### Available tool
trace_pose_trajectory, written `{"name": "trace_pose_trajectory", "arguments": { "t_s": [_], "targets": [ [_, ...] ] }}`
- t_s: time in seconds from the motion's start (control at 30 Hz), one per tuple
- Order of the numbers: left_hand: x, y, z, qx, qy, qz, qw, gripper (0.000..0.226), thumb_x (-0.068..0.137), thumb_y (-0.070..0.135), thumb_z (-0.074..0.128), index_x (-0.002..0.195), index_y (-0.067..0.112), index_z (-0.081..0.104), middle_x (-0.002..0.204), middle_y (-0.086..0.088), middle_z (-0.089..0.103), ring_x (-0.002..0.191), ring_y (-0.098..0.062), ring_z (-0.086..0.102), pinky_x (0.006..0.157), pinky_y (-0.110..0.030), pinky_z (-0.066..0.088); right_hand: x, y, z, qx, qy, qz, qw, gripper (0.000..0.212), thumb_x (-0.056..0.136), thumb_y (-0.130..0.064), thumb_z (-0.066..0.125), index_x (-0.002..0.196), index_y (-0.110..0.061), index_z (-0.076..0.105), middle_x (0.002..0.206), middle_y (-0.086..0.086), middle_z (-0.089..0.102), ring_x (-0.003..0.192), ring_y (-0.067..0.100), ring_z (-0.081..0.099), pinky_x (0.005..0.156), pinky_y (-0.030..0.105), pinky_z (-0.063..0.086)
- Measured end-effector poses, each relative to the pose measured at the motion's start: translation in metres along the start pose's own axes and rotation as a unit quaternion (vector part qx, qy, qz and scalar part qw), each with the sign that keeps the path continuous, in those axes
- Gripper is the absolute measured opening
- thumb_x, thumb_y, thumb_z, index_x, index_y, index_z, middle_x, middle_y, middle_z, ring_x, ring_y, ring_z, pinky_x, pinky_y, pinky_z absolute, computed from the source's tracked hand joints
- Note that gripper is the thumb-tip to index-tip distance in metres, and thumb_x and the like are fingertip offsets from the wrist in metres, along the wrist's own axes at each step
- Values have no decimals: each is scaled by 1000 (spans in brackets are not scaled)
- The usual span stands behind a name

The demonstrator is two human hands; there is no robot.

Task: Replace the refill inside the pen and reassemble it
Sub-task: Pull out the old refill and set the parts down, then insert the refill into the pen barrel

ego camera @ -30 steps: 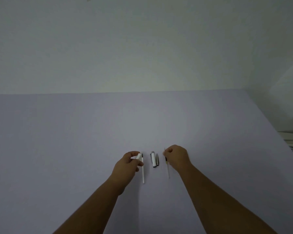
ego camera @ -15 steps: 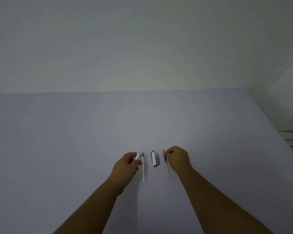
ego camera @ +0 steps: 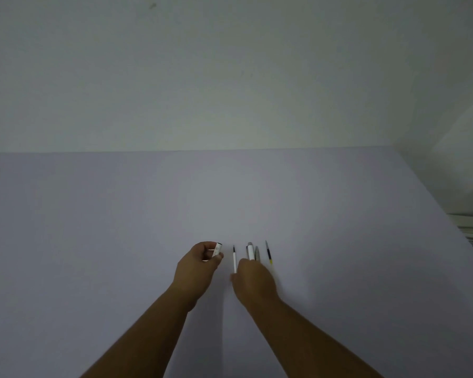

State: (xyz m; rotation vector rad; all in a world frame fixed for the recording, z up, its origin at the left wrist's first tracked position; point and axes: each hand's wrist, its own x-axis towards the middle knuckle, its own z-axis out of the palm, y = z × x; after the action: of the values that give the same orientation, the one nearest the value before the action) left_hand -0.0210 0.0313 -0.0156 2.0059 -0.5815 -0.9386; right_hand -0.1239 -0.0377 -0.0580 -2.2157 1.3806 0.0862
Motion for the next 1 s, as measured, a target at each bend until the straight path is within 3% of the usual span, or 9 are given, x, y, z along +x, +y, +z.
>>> {"name": "trace_pose_trajectory", "arguments": {
  "t_s": [0.13, 0.2, 0.33, 0.43, 0.53, 0.7, 0.9, 1.0],
  "targets": [
    [-4, -7, -5, 21, -7, -9, 1000, 22, 89, 26, 61, 110, 24, 63, 94, 0, 68, 87, -16, 62, 78, -31, 52, -5, -3, -3, 36, -9, 44, 998, 22, 88, -22, 54, 99, -6, 64, 100, 12, 69, 90, 27, 67, 67, 28, 49],
    [-7, -11, -7, 38, -2, -9, 999, 18, 87, 23, 62, 105, 25, 64, 92, 3, 67, 85, -14, 61, 72, -25, 49, -4, -3, -11, 130, -2, 55, 990, 22, 83, -23, 57, 90, -6, 69, 88, 10, 71, 80, 25, 68, 62, 25, 49],
    [-10, -11, -5, 105, -7, 18, 994, 13, 85, 20, 65, 97, 23, 68, 85, 6, 66, 73, -6, 58, 58, -12, 40, -1, -5, -34, 423, 42, 76, 902, 12, 83, -18, 58, 74, -14, 65, 67, 2, 66, 56, 12, 60, 53, 23, 45],
    [-10, -5, 0, 122, -7, 34, 992, 13, 85, 20, 66, 98, 20, 69, 81, 6, 65, 66, -4, 56, 55, -10, 38, -2, -5, -44, 515, 44, 77, 852, 13, 85, -17, 58, 73, -17, 63, 71, 1, 68, 53, 8, 56, 50, 24, 44],
    [-10, 0, 3, 113, -6, 41, 993, 14, 84, 18, 67, 97, 21, 70, 77, 11, 64, 67, -2, 56, 55, -10, 38, -6, -3, -47, 536, 35, 64, 841, 11, 85, -18, 60, 75, -19, 65, 74, 0, 70, 57, 10, 55, 51, 24, 44],
    [-12, 2, 7, 105, -10, 47, 993, 14, 83, 18, 68, 97, 21, 70, 77, 11, 64, 69, -1, 58, 57, -11, 40, -9, 4, -51, 560, 43, 61, 825, 10, 83, -19, 62, 75, -19, 67, 61, -9, 65, 58, 11, 49, 54, 23, 44],
    [-16, 8, 10, 66, -21, 54, 996, 12, 83, 19, 68, 93, 25, 69, 79, 11, 67, 74, -6, 61, 61, -14, 42, -13, 10, -52, 519, 24, 31, 854, 9, 80, -19, 64, 73, -19, 70, 63, -2, 57, 63, 15, 47, 63, 31, 44],
    [-17, 13, 10, 78, -26, 66, 994, 14, 84, 18, 67, 97, 22, 70, 82, 9, 67, 74, -3, 60, 61, -12, 41, -14, 10, -54, 519, -1, 16, 854, 10, 81, -23, 64, 75, -24, 72, 64, -6, 58, 60, 9, 48, 60, 25, 43]
  ]
}}
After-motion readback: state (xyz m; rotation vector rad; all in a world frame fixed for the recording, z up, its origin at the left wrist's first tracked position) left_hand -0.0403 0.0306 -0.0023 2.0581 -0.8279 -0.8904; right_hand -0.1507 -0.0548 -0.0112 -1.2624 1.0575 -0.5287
